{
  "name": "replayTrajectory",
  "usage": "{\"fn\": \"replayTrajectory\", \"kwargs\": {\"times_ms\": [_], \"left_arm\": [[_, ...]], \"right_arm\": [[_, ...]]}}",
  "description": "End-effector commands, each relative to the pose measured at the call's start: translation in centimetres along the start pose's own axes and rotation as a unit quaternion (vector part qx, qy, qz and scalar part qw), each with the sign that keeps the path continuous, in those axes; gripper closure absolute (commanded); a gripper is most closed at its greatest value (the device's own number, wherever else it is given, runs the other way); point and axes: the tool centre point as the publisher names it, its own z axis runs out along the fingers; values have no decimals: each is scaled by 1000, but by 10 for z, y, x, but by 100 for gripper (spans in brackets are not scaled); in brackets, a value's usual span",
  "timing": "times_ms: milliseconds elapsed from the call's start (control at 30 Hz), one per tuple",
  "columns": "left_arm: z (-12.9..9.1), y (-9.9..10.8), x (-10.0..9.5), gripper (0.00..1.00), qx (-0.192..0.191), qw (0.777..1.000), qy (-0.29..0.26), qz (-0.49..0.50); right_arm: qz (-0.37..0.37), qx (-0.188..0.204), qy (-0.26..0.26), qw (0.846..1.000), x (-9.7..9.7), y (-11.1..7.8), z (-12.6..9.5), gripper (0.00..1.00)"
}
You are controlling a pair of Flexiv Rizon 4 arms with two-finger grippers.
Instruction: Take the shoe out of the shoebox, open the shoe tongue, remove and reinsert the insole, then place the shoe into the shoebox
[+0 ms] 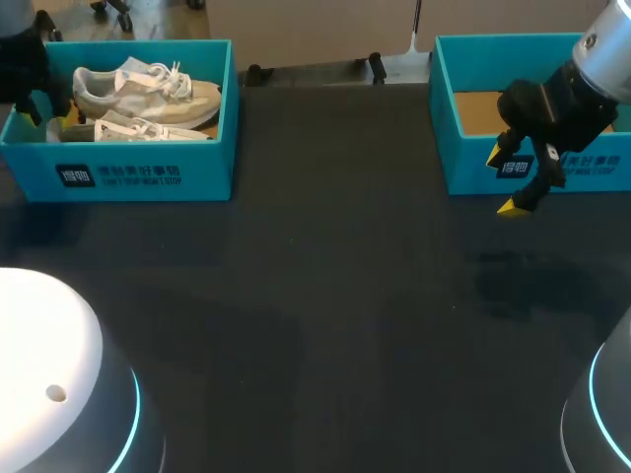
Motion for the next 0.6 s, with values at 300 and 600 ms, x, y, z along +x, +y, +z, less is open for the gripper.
{"fn": "replayTrajectory", "kwargs": {"times_ms": [300, 600], "left_arm": [[19, 1, 9, 38, 3, 1000, 5, -3], [32, 4, 11, 38, 4, 1000, 7, -9]], "right_arm": [[0, 1, 0, 1000, 0, 0, 1, 0], [0, 1, 0, 1000, 0, 0, 1, 0]]}}
